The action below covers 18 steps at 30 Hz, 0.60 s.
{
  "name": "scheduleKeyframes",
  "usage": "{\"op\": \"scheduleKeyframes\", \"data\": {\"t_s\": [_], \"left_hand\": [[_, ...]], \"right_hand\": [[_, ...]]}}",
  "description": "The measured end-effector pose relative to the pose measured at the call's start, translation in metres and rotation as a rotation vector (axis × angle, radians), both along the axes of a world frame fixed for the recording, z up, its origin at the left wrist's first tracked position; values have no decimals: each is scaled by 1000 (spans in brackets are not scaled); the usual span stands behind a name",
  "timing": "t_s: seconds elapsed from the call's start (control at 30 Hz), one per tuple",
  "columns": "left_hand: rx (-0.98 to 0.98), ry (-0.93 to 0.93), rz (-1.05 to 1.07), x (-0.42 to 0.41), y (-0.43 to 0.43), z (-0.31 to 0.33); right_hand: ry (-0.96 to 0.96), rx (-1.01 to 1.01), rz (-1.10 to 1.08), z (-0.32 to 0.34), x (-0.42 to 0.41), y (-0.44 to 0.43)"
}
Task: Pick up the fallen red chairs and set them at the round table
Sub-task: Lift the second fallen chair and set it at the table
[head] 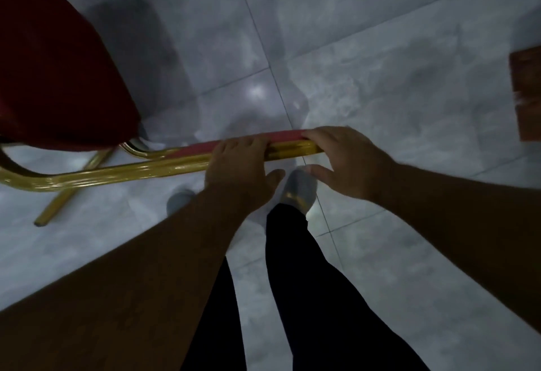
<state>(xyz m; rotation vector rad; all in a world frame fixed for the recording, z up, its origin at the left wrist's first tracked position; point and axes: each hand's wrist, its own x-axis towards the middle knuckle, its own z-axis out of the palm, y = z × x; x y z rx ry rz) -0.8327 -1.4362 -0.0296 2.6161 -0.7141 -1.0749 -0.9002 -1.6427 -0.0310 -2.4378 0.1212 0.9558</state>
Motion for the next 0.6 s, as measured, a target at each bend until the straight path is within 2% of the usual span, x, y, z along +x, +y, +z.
{"op": "scheduleKeyframes", "data": {"t_s": [0.23,0.4,0.6], "left_hand": [[44,-93,10,-6,-17,-13],[3,-29,-22,0,-28,-15],[-129,-233,-31,-9,-9,1]], "right_hand": [[-161,120,-29,-27,-2,1],[-366,26,38,-35,-9,5],[-407,-64,38,-7,-3,23]]}}
